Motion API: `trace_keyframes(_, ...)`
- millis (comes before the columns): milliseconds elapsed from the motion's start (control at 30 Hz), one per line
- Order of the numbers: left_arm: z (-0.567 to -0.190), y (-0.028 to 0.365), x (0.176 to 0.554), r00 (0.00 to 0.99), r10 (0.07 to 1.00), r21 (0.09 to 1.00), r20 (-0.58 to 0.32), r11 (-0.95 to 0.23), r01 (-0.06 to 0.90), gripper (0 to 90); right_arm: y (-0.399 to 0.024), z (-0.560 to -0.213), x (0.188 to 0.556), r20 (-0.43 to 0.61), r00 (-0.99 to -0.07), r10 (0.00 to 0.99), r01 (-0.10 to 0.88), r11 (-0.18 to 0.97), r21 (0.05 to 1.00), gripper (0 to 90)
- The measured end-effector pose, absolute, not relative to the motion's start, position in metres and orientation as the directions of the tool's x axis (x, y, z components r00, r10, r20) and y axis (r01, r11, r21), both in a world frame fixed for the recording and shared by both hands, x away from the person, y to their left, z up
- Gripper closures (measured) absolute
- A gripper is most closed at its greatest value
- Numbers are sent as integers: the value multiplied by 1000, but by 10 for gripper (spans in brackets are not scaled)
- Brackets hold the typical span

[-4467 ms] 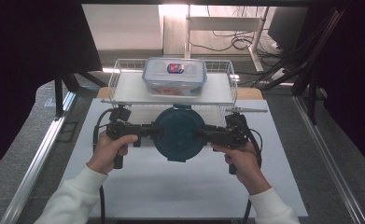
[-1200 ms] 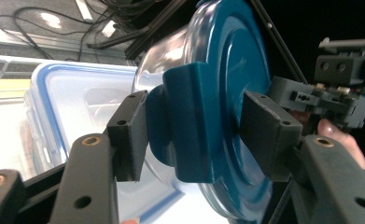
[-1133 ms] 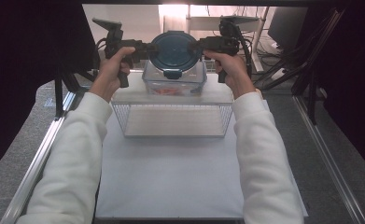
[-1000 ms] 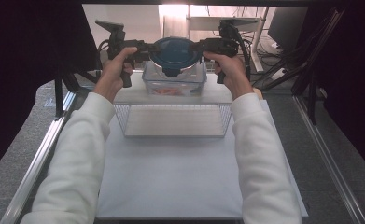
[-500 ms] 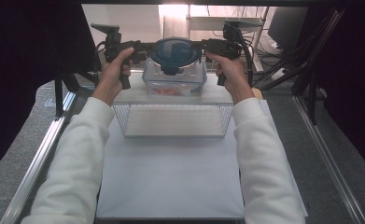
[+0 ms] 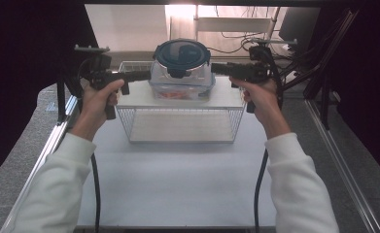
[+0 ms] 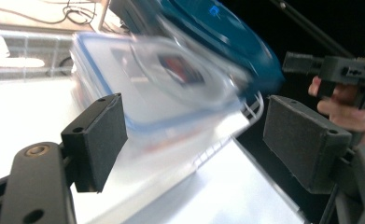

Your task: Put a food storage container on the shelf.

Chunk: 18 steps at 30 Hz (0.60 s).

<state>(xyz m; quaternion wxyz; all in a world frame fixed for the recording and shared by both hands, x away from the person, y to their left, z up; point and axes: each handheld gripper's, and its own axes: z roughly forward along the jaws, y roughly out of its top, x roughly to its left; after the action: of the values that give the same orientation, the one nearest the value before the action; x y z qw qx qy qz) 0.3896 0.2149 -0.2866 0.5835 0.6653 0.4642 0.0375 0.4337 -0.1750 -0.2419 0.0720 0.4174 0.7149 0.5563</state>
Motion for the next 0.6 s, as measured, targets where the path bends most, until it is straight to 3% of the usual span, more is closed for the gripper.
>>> trace_keyframes(367, -335, 220, 307, 578, 737, 858, -351, 6, 513, 248, -201, -281, 354, 228, -718, 658, 409, 133, 903, 251)
trace_keyframes(600, -388, 220, 273, 563, 776, 837, -286, -84, 541, 253, -209, -347, 314, 194, -736, 649, 407, 194, 893, 252)
